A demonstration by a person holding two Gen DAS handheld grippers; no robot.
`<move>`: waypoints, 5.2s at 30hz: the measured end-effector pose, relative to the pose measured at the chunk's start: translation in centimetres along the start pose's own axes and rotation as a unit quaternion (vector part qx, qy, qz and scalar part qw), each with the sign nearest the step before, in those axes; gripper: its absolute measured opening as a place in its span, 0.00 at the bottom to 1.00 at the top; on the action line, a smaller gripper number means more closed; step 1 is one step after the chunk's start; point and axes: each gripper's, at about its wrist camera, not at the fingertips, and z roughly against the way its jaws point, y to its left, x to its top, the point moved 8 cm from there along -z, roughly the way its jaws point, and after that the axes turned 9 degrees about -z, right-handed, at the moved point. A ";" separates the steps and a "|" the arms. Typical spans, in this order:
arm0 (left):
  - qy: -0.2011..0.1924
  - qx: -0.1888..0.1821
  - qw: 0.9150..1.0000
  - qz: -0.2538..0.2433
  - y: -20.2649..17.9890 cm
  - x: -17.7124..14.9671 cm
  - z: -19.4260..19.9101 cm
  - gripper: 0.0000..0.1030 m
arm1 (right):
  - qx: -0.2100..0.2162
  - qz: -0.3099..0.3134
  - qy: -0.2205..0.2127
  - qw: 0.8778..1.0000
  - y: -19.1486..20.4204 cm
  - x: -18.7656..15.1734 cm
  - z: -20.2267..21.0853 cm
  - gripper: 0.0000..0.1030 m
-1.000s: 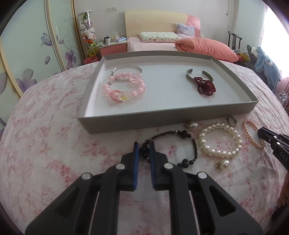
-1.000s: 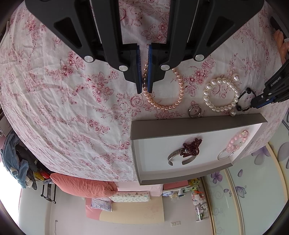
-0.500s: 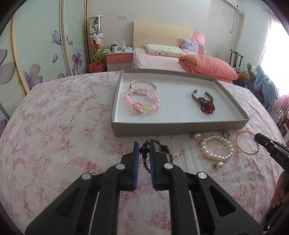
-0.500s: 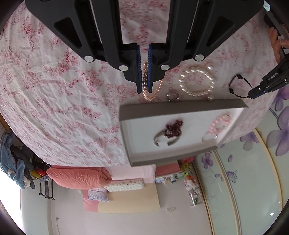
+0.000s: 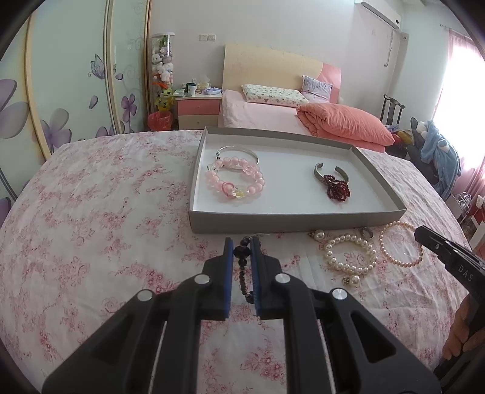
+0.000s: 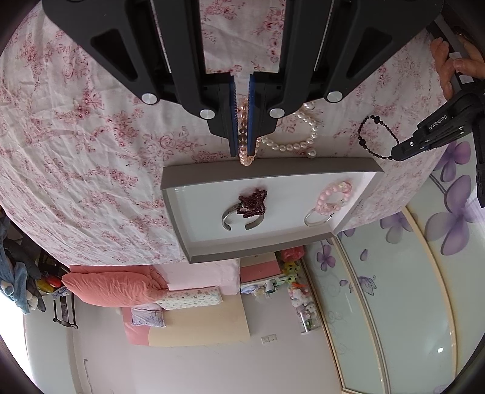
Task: Organize jewelry
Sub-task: 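Carry both bracelets into the gray tray and open both tools to release them, then grasp the silver ring on the bed with the right tool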
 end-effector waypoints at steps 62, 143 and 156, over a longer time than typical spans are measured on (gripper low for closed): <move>-0.130 0.075 0.987 -0.066 -2.2 8.4 2.9 0.12 | -0.030 0.089 -0.190 0.977 6.0 8.5 3.4 0.06; -0.041 0.036 0.998 -0.004 2.4 1.6 0.4 0.44 | -0.078 0.085 0.090 0.989 1.8 -1.5 -8.3 0.27; 0.011 -0.063 0.996 -0.061 -5.6 -0.6 -0.5 0.50 | -0.130 0.022 0.077 0.988 -3.6 -1.4 -5.3 0.22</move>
